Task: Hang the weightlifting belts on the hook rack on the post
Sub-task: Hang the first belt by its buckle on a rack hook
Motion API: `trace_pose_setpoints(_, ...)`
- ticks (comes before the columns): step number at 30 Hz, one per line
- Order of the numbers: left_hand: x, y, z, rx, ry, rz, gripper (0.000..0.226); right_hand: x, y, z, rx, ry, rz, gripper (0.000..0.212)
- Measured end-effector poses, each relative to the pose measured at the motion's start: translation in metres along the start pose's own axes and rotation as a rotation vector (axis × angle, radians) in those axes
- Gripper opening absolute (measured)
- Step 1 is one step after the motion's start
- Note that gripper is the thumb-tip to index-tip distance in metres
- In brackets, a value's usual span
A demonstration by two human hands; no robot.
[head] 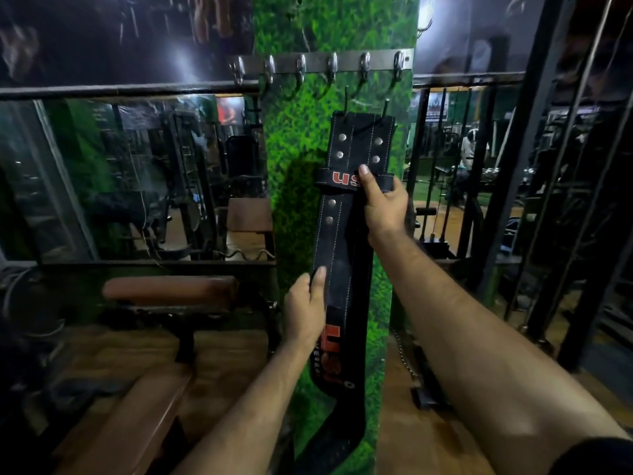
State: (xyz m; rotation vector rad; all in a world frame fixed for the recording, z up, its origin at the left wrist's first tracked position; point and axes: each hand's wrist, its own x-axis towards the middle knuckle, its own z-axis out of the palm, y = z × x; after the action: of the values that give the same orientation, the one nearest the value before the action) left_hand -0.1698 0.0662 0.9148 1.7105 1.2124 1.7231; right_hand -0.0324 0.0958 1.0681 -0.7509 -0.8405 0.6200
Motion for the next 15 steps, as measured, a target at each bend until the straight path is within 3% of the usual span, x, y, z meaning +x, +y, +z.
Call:
trace_pose_setpoints(4, -0.032, -0.013, -0.014, 0.143, 0.002, -0.064, 0.053, -0.004, -0.005, 0.001, 0.01, 0.028, 0.022, 0.043)
trace_pose_setpoints(8, -0.038, -0.015, -0.033, 0.197, -0.018, -0.162, 0.066, -0.009, -0.008, 0.002, 0.047, 0.016, 0.051, 0.073)
trace_pose_setpoints(11, 0.012, 0.021, -0.03, 0.045, 0.025, -0.18, 0.062, -0.011, -0.01, 0.007, 0.099, -0.066, 0.076, 0.032)
trace_pose_setpoints(15, 0.055, 0.06, -0.016, -0.052, 0.021, -0.086, 0.037, -0.018, -0.004, 0.012, 0.061, -0.141, 0.089, 0.031)
